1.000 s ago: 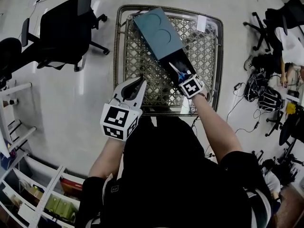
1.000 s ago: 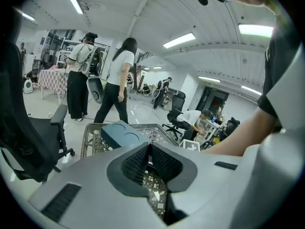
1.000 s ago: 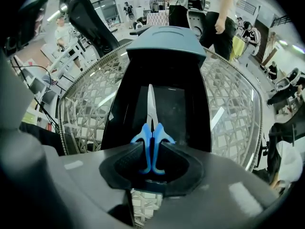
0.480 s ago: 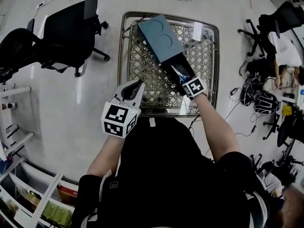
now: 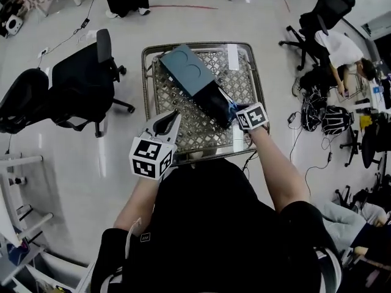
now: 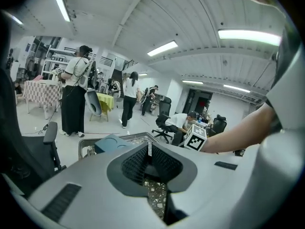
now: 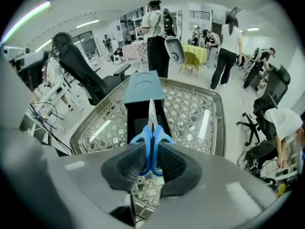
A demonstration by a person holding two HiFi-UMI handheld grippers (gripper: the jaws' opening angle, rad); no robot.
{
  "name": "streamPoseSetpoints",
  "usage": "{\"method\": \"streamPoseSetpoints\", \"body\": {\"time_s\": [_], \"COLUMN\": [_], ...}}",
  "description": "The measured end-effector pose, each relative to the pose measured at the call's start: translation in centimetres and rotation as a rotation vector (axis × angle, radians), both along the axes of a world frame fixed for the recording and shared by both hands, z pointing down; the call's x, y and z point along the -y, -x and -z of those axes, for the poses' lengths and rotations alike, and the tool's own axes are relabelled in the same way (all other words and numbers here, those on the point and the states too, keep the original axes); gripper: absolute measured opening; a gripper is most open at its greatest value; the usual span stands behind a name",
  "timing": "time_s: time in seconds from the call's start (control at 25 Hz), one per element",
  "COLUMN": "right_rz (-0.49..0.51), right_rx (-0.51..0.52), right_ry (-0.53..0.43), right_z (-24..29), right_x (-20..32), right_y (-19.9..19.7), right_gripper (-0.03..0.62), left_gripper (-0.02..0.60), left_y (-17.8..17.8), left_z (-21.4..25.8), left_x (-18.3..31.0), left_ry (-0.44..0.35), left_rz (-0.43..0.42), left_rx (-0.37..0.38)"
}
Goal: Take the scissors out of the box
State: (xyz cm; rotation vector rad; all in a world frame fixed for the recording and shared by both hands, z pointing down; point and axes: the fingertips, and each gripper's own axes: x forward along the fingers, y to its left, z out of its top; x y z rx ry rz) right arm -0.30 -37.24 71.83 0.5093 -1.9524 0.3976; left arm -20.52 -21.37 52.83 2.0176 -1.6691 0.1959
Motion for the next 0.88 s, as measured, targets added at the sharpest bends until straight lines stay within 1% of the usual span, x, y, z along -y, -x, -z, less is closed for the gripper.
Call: {"method": "streamPoseSetpoints", "body": {"time_s": [0.2, 0.56, 0.76, 0.88], "right_rz": [-0.090, -0.174, -0.216, -0.210], "right_rx": [0.113, 0.346, 0.481, 0.556], "right_ry": [-0.046, -0.111, -0.146, -0.159], "right_z": [4.3, 10.3, 13.7, 15.9], "right_x": [0.5, 2.0, 3.2, 3.3], "right_y": [-0.3, -2.5, -4.2, -5.1], "right_gripper": [0.098, 0.098, 0.097, 0.097], "left_gripper": [0.028, 0.026, 0.026, 0.026], "left_y": [-0.4, -4.1, -5.5, -6.5], "left_z": [2.8, 5.6, 7.2, 8.4], "left_x": [1.6, 4.8, 7.0, 8.1], "left_ry": [-0.050, -0.090, -0.110, -0.125], "left_rz": [-0.058, -0.152, -0.157, -0.143], "left_rx": [0.022, 0.075, 0.119, 0.134]}}
